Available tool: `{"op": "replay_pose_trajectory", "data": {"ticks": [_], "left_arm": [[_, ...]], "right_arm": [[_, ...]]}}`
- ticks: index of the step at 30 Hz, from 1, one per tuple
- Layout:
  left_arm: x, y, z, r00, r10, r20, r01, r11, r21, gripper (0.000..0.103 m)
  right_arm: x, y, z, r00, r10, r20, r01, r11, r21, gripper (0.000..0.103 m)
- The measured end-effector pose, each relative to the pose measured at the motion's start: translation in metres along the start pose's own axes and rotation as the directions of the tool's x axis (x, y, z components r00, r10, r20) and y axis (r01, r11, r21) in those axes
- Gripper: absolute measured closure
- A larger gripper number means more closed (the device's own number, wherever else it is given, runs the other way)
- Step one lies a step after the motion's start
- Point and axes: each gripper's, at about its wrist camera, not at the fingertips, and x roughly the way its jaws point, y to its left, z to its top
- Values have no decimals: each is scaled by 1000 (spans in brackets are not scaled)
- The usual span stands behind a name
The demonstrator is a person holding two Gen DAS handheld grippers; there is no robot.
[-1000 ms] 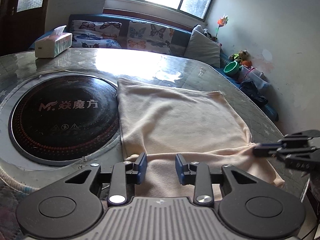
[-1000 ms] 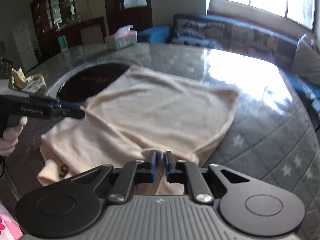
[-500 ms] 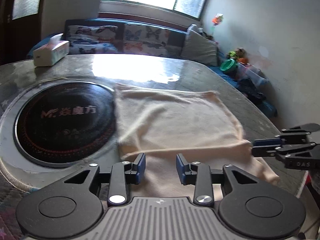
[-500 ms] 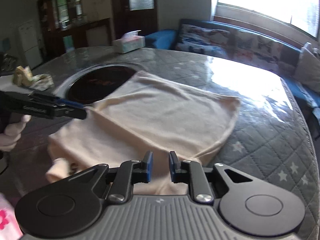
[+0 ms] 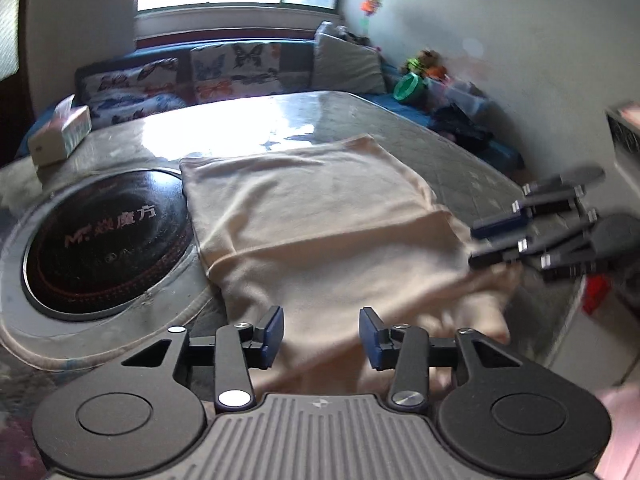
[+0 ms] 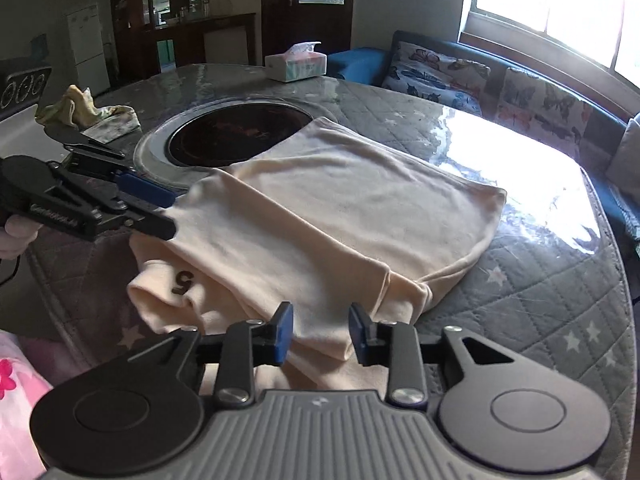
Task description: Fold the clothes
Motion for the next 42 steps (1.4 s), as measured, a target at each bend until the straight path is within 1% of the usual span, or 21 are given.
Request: {"op": "replay_pose_trajectory", "data": {"ticks": [2, 4, 6, 9, 12, 13, 14, 16, 19, 20, 21, 23, 25, 29, 32, 35, 37, 38, 39, 40, 42], "left_arm": [[-9, -6, -9, 1000, -4, -11, 4, 998, 65, 49], [-15, -13, -18, 1000, -5, -22, 8, 991, 135, 48], [-15, -24, -24, 1000, 4, -10, -2, 976, 218, 48], [-14, -40, -31, 1000, 17, 24, -25, 939, 344, 48], [-11, -56, -38, 998, 21, 58, -45, 888, 457, 49], [-9, -59, -39, 998, 12, 66, -42, 880, 473, 50], [-6, -61, -40, 997, 4, 72, -38, 877, 479, 56], [-1, -62, -39, 997, -13, 76, -25, 881, 473, 66], [1, -60, -36, 995, -34, 90, -11, 889, 457, 85], [0, -59, -34, 994, -39, 100, -10, 893, 450, 88], [-1, -58, -30, 993, -42, 111, -11, 897, 442, 91], [-4, -52, -20, 990, -46, 130, -12, 912, 410, 94], [-3, -44, -8, 988, -55, 142, 1, 933, 359, 95], [4, -30, 14, 985, -79, 154, 34, 960, 277, 95], [13, -22, 25, 985, -91, 144, 54, 968, 244, 95], [18, -15, 28, 986, -99, 131, 68, 972, 225, 95], [18, -13, 26, 987, -103, 123, 74, 973, 220, 95], [18, -12, 24, 987, -104, 120, 75, 973, 220, 95], [17, -12, 22, 988, -104, 116, 77, 973, 220, 95], [17, -11, 20, 988, -105, 113, 78, 973, 219, 93], [16, -10, 16, 989, -105, 106, 79, 972, 221, 90]], "right_arm": [[-4, 1, -3, 1000, -1, -6, 1, 1000, -9, 70], [-8, 3, -6, 1000, -4, -13, 3, 1000, -20, 66], [-10, 4, -11, 1000, -6, -24, 6, 999, -33, 65], [-13, 6, -15, 999, -7, -36, 6, 999, -52, 65], [-15, 7, -19, 999, -15, -46, 12, 997, -73, 64], [-16, 8, -20, 999, -19, -48, 15, 996, -84, 64], [-17, 10, -22, 998, -25, -49, 20, 995, -96, 63], [-19, 12, -25, 998, -37, -51, 30, 992, -122, 54], [-21, 17, -29, 998, -47, -51, 38, 986, -163, 51], [-22, 18, -30, 998, -47, -47, 38, 983, -179, 50], [-24, 20, -31, 998, -45, -41, 37, 980, -194, 47], [-26, 24, -32, 999, -34, -30, 27, 973, -228, 40], [-26, 31, -34, 1000, -27, -7, 24, 959, -284, 33], [-16, 44, -36, 1000, -4, 30, 15, 932, -363, 33], [-3, 49, -34, 998, -10, 62, 33, 922, -385, 36], [10, 42, -26, 997, -5, 75, 32, 934, -356, 45], [18, 37, -20, 997, -2, 81, 29, 942, -334, 55], [22, 34, -18, 997, 7, 73, 17, 946, -324, 58], [25, 30, -15, 998, 25, 56, -6, 950, -314, 64], [27, 27, -13, 998, 49, 40, -35, 953, -302, 72], [27, 23, -8, 996, 88, 19, -79, 957, -278, 80]]}}
